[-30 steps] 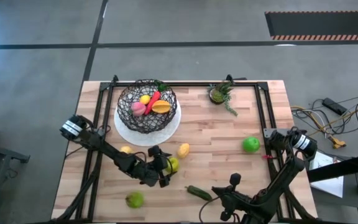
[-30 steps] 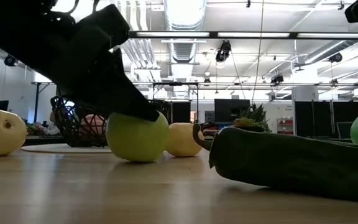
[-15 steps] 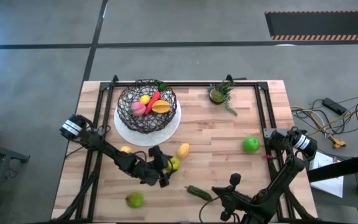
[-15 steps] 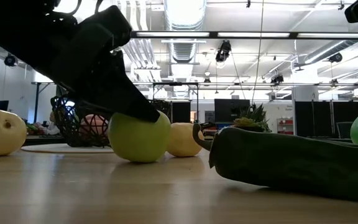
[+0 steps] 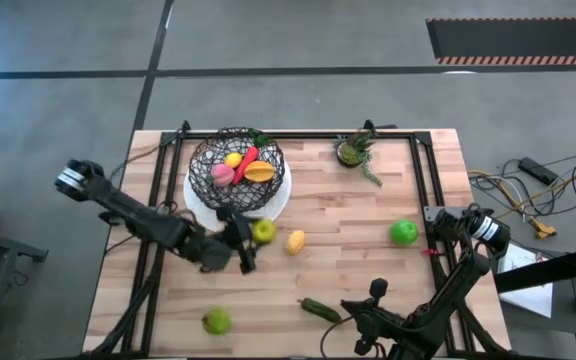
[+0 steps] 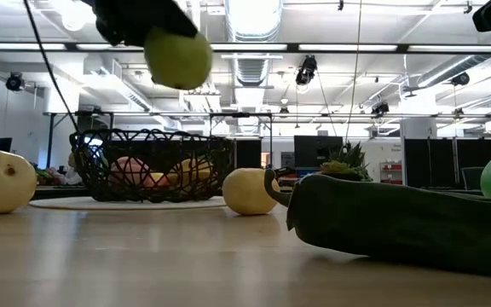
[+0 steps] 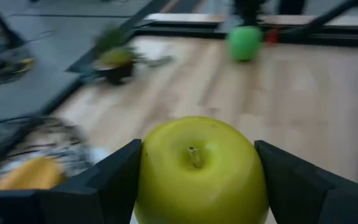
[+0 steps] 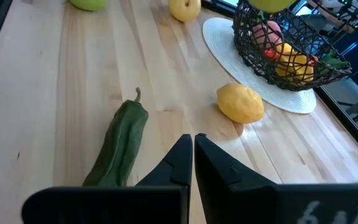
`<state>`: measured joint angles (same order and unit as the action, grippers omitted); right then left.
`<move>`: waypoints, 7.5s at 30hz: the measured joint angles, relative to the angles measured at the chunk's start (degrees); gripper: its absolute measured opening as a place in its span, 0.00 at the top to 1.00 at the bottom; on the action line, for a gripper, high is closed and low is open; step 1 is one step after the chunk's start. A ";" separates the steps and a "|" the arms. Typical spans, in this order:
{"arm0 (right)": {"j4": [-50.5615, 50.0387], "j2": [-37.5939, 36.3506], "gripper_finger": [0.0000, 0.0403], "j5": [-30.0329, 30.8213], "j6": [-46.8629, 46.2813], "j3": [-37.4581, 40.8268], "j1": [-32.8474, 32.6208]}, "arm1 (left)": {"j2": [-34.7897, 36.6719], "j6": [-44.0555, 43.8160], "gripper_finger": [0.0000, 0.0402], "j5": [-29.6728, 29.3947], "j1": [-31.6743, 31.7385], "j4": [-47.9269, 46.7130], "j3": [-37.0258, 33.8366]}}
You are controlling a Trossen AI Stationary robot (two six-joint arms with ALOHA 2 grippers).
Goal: Build produce basket
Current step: Put the green apple into the wire basket, then put the green pear into the wire basket, then put the yellow pear into the wire basket
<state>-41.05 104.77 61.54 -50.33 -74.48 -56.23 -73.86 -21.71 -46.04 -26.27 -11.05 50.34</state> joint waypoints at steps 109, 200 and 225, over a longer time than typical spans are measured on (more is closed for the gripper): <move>0.14 0.02 0.98 4.52 3.42 0.02 0.15 | -30.91 -89.66 0.40 -4.16 -50.65 -55.34 20.18; 2.20 0.02 0.98 4.52 3.85 0.02 0.15 | 19.29 -7.52 0.51 13.11 25.25 -28.86 -3.75; 2.41 0.02 0.98 4.52 4.57 0.02 0.13 | -10.87 -43.95 0.61 32.52 -4.04 -74.16 7.52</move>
<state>-38.63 104.79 66.06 -45.76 -74.46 -56.10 -84.73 -65.67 -13.52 -30.32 -85.20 57.86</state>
